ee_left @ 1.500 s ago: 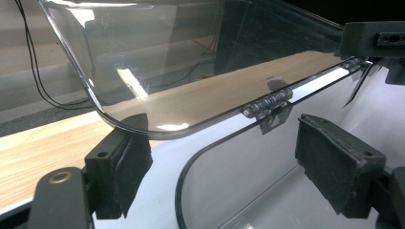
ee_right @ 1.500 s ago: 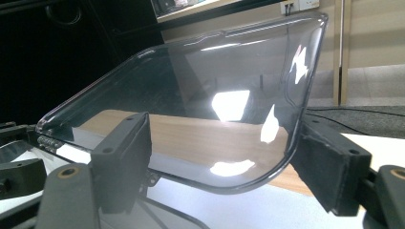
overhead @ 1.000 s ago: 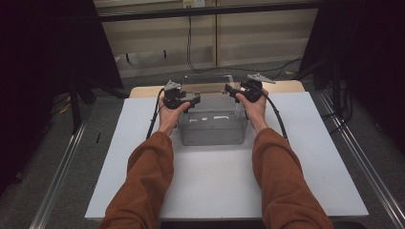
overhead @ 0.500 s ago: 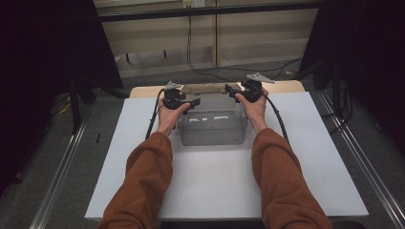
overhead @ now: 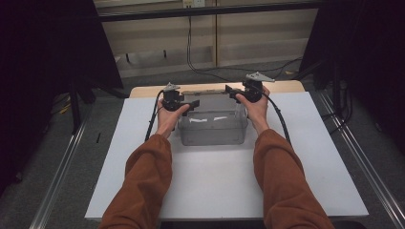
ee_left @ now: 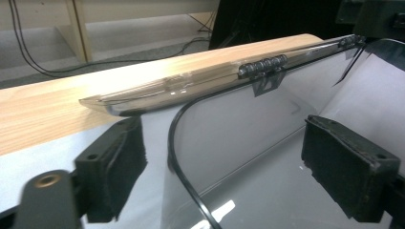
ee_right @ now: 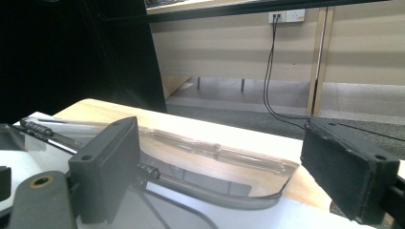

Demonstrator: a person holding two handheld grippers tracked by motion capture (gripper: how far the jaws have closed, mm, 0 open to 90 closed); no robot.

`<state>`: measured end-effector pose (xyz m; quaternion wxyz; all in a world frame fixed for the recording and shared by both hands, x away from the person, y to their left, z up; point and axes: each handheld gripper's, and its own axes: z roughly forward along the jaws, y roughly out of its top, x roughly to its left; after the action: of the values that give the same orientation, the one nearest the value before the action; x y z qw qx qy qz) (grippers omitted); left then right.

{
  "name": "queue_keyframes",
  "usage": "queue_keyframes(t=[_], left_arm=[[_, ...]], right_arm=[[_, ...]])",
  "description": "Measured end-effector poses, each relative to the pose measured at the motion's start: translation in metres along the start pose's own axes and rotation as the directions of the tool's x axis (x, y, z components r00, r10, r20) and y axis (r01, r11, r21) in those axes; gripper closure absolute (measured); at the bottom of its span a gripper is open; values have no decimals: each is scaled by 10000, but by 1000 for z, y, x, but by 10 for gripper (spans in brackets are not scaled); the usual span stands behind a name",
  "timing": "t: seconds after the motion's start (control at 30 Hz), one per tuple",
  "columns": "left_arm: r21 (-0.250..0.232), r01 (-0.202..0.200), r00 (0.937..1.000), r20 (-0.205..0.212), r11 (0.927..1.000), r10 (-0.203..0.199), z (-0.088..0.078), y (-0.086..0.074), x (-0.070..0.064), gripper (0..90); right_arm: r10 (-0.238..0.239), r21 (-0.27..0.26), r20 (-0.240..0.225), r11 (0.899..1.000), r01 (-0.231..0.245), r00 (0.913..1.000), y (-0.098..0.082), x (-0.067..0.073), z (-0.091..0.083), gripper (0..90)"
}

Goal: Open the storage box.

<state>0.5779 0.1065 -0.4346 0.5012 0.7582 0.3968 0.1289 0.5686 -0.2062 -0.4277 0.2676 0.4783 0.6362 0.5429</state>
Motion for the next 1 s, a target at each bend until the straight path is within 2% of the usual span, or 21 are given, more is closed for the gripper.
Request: queue_keyframes(t=[0.3,0.43,0.47,0.67,0.8,0.93,1.0], left_arm=[[-265,-137,9994,-313,9996,128,-5,-2,-3,110],[-625,-170,9989,-457,9979,141,-8,-2,-3,94],[-607,-279,9983,-518,9978,248,-8,-2,-3,88],[-904,-466,9975,-573,9948,415,-14,2,-8,65],[-1100,-638,9972,-469,9919,589,-19,5,-13,54],[-1398,-623,9973,-482,9882,560,-23,5,-14,45],[-1526,-681,9970,-474,9859,615,-25,6,-15,42]], right_arm=[[-84,-138,-54,9999,83,9999,-3,3,-10,119],[-148,-258,-98,9996,145,9998,-1,4,-14,112],[-180,-270,-114,9995,177,9998,-1,5,-15,111],[-262,-360,-52,9990,260,9996,1,6,-20,90],[-297,-404,-107,9988,293,9995,2,8,-25,66],[-615,-400,-115,9973,610,9980,4,11,-34,39],[-604,-445,-132,9972,598,9981,4,11,-36,39]])
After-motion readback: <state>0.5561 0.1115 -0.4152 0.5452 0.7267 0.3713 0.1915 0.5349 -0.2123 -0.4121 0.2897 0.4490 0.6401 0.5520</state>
